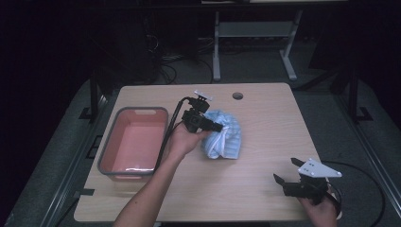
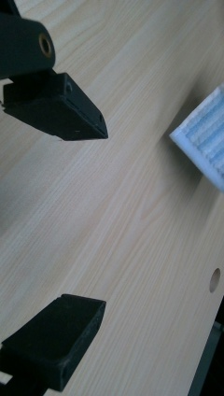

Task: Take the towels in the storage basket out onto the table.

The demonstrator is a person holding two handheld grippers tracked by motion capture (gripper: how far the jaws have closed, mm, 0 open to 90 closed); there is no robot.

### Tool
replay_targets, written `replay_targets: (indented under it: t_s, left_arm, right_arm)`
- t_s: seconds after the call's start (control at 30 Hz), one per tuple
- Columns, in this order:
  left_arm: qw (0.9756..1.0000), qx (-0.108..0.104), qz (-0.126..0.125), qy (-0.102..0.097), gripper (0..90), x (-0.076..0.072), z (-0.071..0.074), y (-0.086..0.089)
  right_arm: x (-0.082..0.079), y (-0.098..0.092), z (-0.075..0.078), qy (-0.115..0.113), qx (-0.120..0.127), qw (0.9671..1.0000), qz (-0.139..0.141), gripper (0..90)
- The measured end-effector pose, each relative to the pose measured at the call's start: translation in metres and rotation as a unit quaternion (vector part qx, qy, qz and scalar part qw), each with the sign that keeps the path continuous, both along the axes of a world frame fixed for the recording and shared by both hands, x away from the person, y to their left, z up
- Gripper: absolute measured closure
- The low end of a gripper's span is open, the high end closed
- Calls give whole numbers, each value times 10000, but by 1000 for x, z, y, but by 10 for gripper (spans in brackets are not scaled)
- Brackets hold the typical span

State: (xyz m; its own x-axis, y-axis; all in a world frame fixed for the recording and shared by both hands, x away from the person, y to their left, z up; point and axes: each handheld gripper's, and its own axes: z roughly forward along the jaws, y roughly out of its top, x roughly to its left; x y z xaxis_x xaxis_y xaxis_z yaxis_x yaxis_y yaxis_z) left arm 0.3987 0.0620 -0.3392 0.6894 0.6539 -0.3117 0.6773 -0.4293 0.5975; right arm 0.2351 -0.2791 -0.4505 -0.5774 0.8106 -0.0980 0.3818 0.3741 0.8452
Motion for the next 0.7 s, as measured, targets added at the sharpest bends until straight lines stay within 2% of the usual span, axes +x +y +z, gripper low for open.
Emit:
replay_targets:
  t_s: [0.17, 0.23, 0.3, 0.47, 0.7]
  left_arm:
    - [10000, -53, 33, 43, 662, 1, -6, -11]
    - [10000, 28, -32, 59, 661, 1, -9, -13]
    - [9999, -49, 41, 93, 660, 1, -14, -17]
    - [9998, -25, 38, 174, 659, 3, -25, -24]
    - [9996, -94, 55, 257, 656, 5, -33, -33]
  right_arm:
    - [0, 0, 1, 9, 5, 10000, -13, 142]
    - [0, 0, 1, -22, -46, 10000, -15, 142]
    - [-1, 0, 1, -4, -28, 10000, -22, 142]
    - [0, 0, 0, 4, -32, 10000, -8, 142]
    - [0, 1, 0, 14, -26, 10000, -4, 142]
